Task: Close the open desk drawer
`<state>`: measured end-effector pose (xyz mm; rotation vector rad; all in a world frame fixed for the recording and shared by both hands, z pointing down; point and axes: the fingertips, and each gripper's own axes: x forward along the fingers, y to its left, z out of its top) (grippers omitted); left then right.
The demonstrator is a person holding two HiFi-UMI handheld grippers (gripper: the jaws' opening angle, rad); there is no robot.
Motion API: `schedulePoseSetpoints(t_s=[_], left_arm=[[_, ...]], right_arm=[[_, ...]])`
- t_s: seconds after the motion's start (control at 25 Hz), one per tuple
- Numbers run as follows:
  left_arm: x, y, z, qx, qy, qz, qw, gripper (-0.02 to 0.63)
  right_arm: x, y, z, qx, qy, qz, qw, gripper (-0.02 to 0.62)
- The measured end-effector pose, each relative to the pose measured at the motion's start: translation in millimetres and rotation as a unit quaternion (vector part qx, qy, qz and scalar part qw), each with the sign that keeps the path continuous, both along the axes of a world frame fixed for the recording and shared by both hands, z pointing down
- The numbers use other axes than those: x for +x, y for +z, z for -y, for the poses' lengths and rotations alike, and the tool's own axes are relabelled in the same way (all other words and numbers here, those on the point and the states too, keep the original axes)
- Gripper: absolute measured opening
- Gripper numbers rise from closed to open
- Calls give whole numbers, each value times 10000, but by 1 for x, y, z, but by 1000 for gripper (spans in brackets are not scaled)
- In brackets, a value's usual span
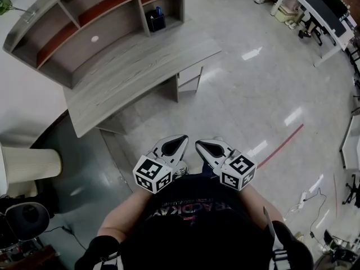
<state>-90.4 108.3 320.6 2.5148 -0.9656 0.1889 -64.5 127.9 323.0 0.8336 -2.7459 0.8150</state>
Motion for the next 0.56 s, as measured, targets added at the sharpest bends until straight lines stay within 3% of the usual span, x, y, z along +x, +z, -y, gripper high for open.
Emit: schedulePoseSetpoints(t_s=[0.32,0.56], left_arm=[[-4,11,3,-446,-123,-323,9984,11],[-2,8,5,-401,-127,-306,9986,11]], right_arm=[[2,0,-2,4,42,-19,10000,17],[5,-2,1,2,92,8,10000,17]])
